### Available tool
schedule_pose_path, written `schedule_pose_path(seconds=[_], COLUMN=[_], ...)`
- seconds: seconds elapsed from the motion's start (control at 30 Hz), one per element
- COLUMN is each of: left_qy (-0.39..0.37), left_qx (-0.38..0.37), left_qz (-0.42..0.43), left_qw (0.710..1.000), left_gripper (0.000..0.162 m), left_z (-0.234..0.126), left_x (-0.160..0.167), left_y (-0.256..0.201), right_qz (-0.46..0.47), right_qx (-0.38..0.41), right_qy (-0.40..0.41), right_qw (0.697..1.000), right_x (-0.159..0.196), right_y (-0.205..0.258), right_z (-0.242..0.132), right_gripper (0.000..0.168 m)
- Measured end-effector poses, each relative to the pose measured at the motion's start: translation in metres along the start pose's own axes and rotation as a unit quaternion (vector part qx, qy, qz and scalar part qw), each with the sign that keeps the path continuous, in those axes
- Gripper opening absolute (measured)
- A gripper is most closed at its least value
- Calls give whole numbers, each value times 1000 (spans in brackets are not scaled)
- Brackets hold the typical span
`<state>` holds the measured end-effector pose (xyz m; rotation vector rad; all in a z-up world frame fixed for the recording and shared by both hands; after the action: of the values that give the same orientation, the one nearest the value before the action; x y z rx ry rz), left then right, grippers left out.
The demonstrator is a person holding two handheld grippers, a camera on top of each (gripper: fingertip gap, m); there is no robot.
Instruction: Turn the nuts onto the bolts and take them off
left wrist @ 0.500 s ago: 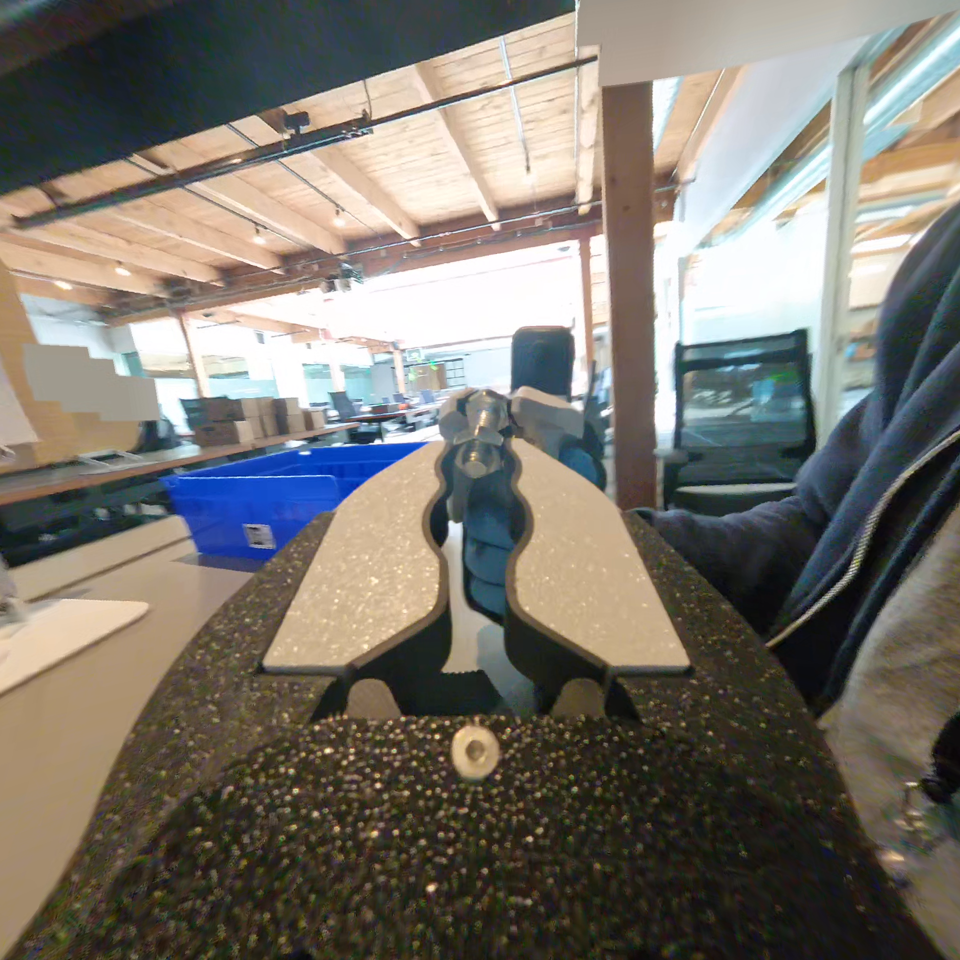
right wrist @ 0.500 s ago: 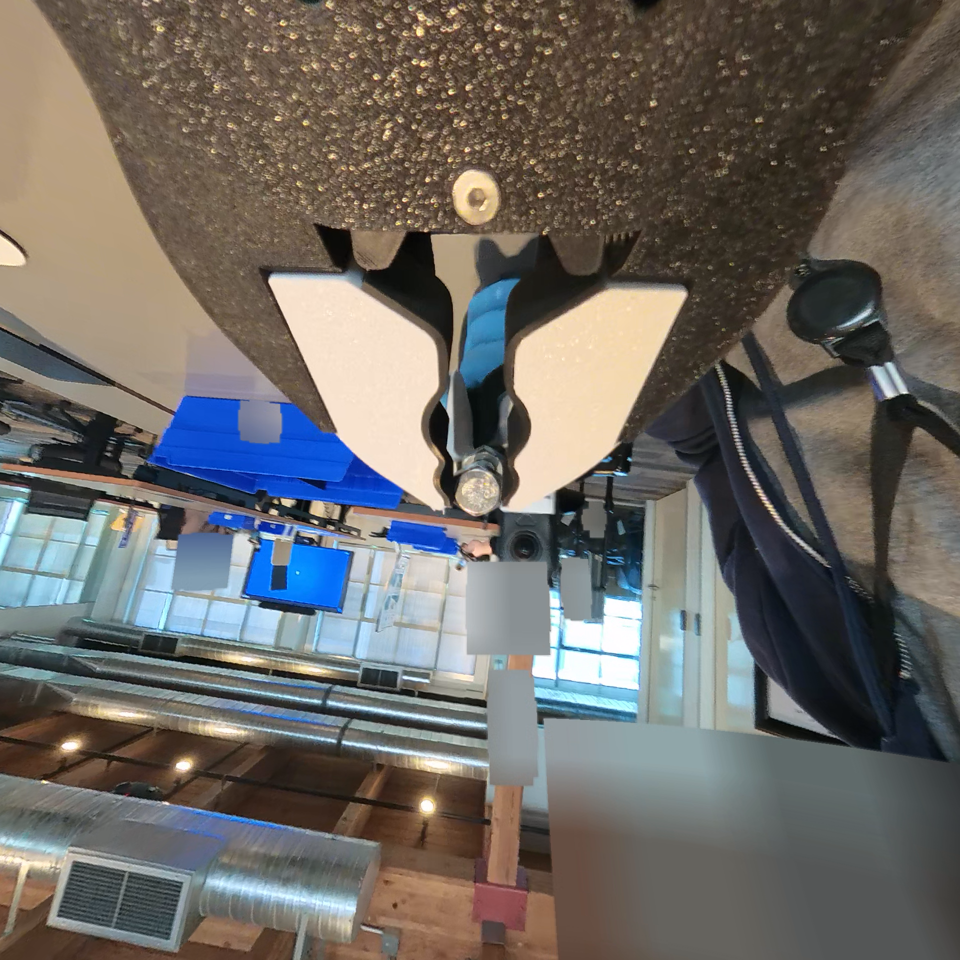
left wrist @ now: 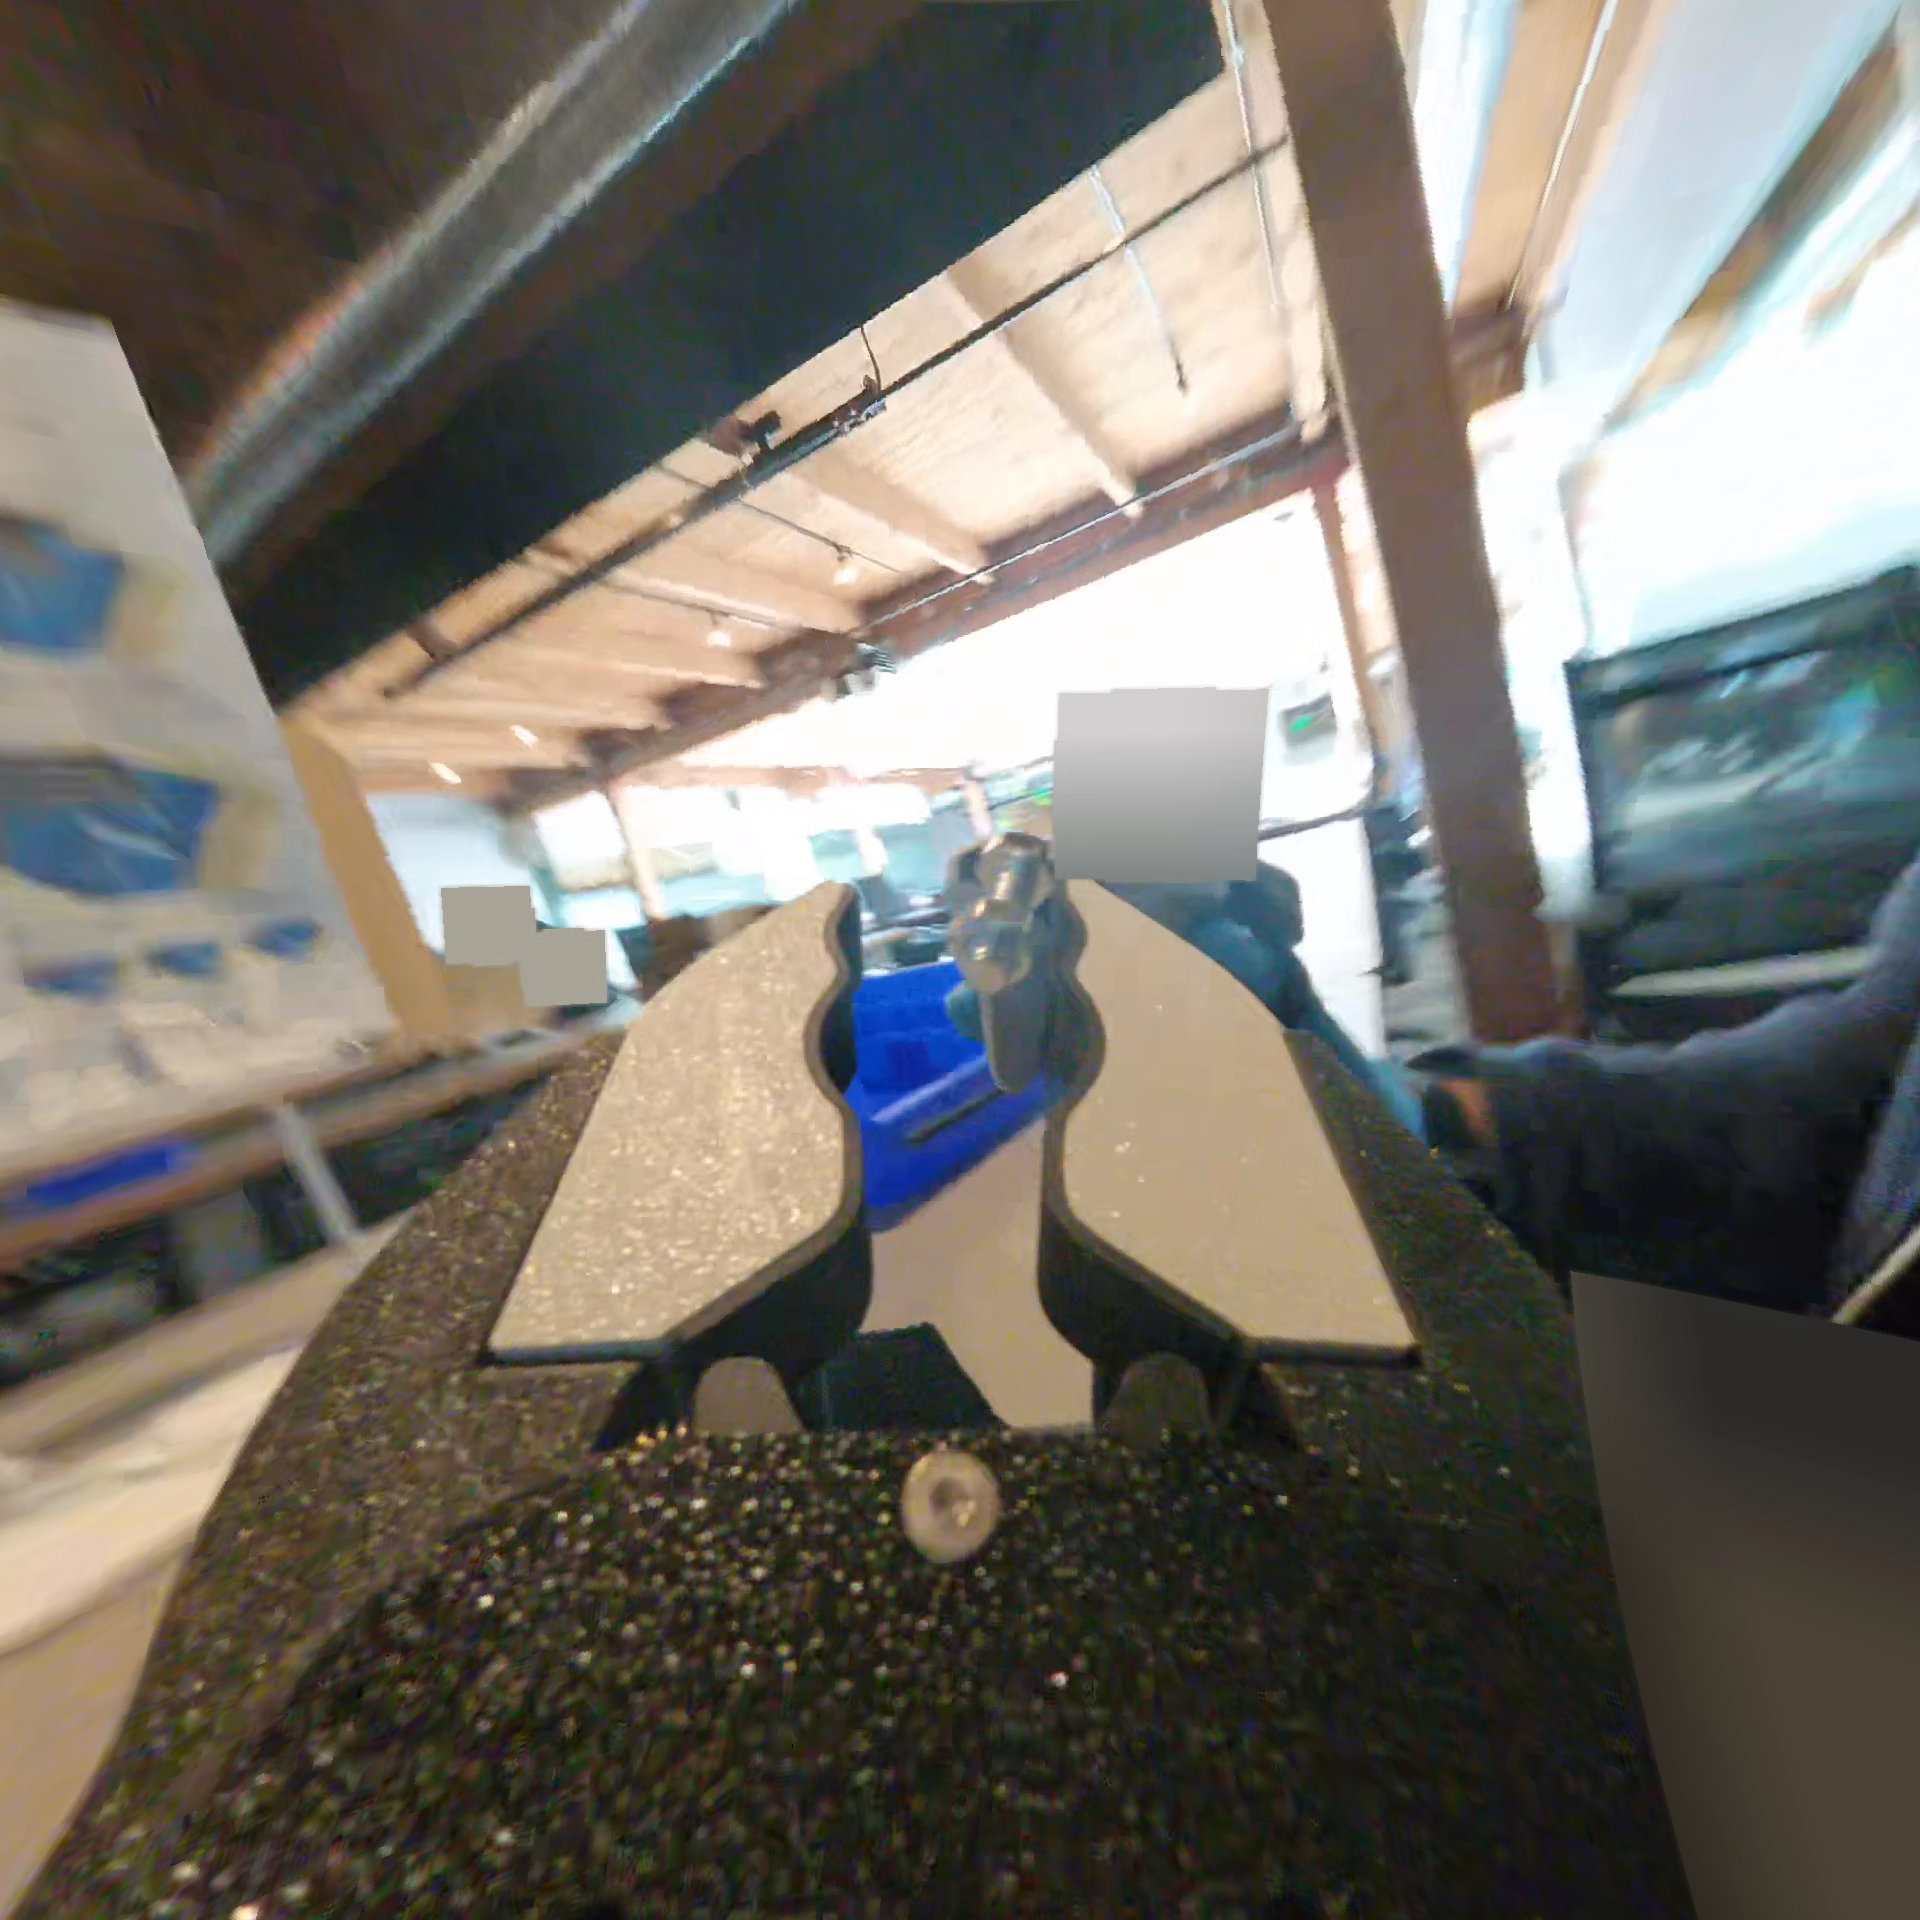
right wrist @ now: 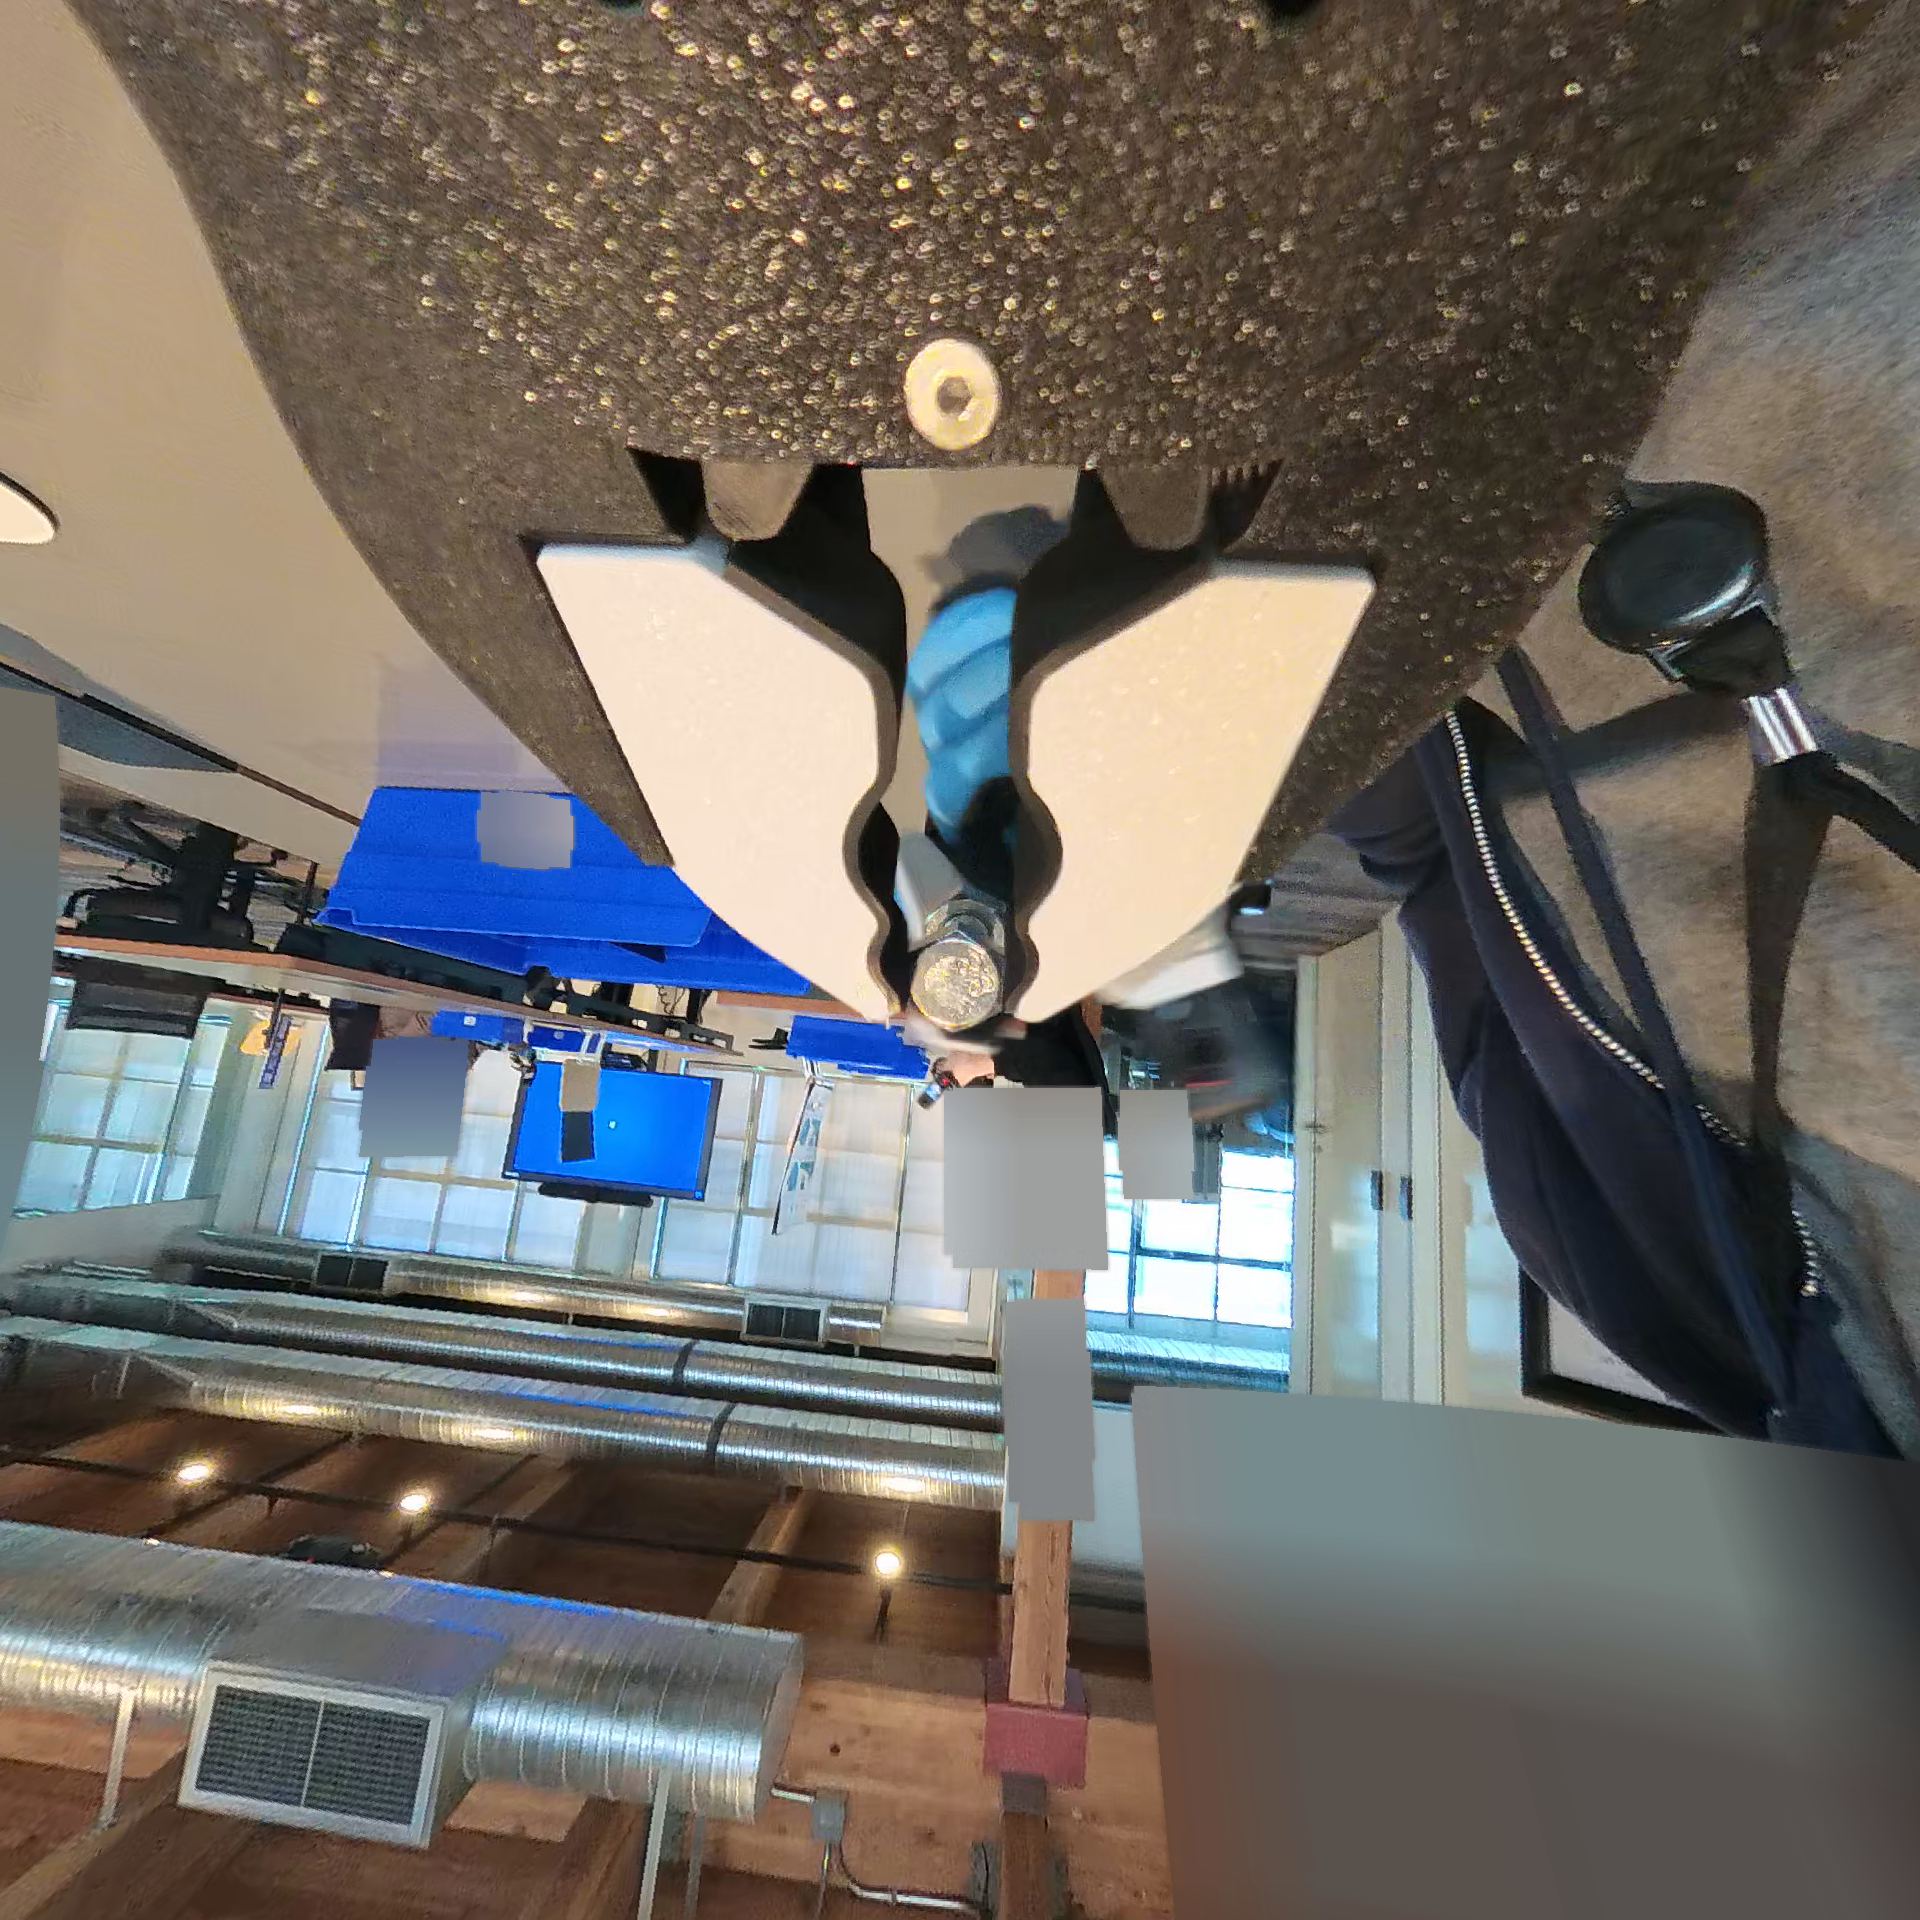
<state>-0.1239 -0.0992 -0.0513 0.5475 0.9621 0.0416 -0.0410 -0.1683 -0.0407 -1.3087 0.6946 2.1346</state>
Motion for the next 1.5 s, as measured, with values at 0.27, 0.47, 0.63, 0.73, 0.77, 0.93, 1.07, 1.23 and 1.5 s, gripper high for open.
schedule_pose_path(seconds=[0.27, 0.47, 0.63, 0.73, 0.77, 0.93, 1.07, 1.23, 1.5], left_qy=[-3, 19, 47, 78, 83, 24, 10, -9, -4], left_qx=[69, 69, 19, -30, -42, -15, 6, 49, 86], left_qz=[-144, -106, 53, 193, 223, 114, -57, -183, -208], left_qw=[987, 992, 997, 978, 970, 993, 998, 982, 974], left_gripper=[34, 18, 17, 24, 27, 37, 37, 31, 17], left_z=[3, 5, 5, 6, 6, 4, 2, 1, 3], left_x=[8, 11, 9, 7, 6, -2, 6, 10, 10], left_y=[-4, -10, -12, -15, -16, -14, 1, 0, -6], right_qz=[5, 12, 20, 17, 15, 14, 12, 10, 3], right_qx=[-8, -14, -12, -10, -7, -8, -9, -10, -11], right_qy=[3, 13, 11, 7, 6, -3, -2, 3, 16], right_qw=[1000, 1000, 1000, 1000, 1000, 1000, 1000, 1000, 1000], right_x=[1, 4, 4, 3, 2, 0, 0, 1, 4], right_y=[1, 1, -1, -1, -1, -1, 0, 1, 2], right_z=[2, 4, 4, 3, 3, 1, 1, 2, 4], right_gripper=[17, 17, 17, 17, 17, 17, 17, 17, 17])
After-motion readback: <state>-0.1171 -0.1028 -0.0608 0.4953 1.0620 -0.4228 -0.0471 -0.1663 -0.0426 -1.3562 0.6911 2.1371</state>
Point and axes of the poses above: each gripper's, where its closed fingertips meet, z out along the fingers, x out of its underside, y = z × x across the jaws, the point moved 5 cm from there along -z, back along the fingers, and after that the axes turned 15 degrees about z, right-handed, at the moved point
